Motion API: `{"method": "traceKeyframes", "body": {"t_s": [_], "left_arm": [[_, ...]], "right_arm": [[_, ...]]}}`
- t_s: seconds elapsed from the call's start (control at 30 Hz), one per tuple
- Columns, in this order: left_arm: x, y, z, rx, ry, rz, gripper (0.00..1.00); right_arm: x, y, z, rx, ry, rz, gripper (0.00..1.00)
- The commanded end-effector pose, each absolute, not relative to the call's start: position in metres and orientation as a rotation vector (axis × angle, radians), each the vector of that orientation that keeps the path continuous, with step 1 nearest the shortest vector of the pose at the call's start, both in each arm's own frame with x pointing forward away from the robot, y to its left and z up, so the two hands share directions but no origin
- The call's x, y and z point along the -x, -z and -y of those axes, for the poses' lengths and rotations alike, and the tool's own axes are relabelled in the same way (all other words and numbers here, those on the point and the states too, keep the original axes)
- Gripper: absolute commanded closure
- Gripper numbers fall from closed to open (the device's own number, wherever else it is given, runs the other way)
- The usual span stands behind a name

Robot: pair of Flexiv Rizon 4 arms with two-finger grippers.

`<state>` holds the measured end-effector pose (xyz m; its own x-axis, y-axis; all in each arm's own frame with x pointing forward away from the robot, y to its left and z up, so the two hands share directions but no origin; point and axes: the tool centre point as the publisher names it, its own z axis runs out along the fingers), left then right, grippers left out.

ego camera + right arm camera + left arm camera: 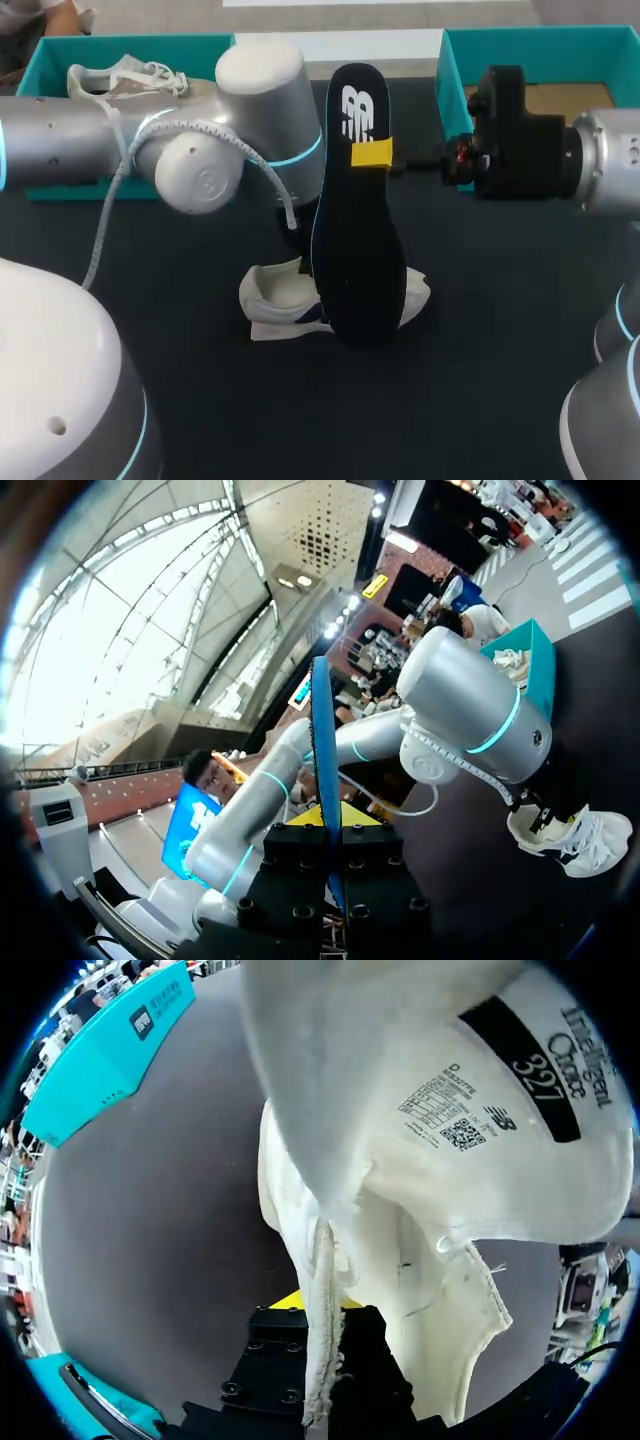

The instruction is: Take the shoe out of the shoebox, open the shoe tongue, remove and reinsert the insole, then place the shoe into the shoebox

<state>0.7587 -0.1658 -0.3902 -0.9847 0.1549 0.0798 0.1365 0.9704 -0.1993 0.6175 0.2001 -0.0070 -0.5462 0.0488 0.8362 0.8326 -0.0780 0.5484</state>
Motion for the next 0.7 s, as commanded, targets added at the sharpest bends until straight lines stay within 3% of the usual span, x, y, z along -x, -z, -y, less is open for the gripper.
{"method": "traceKeyframes", "body": {"t_s": [0.03,0.3,0.7], "left_arm": [[-0.775,0.373,0.164,0.636,-0.155,2.704,1.0],[-0.792,0.342,0.157,1.211,-0.159,2.303,1.0],[-0.798,0.333,0.163,1.228,-0.142,2.247,1.0]], "right_arm": [[-0.616,0.005,-0.204,0.971,1.688,1.6,1.0],[-0.616,0.005,-0.204,0.971,1.688,1.6,1.0],[-0.616,0.005,-0.204,0.971,1.688,1.6,1.0]]}}
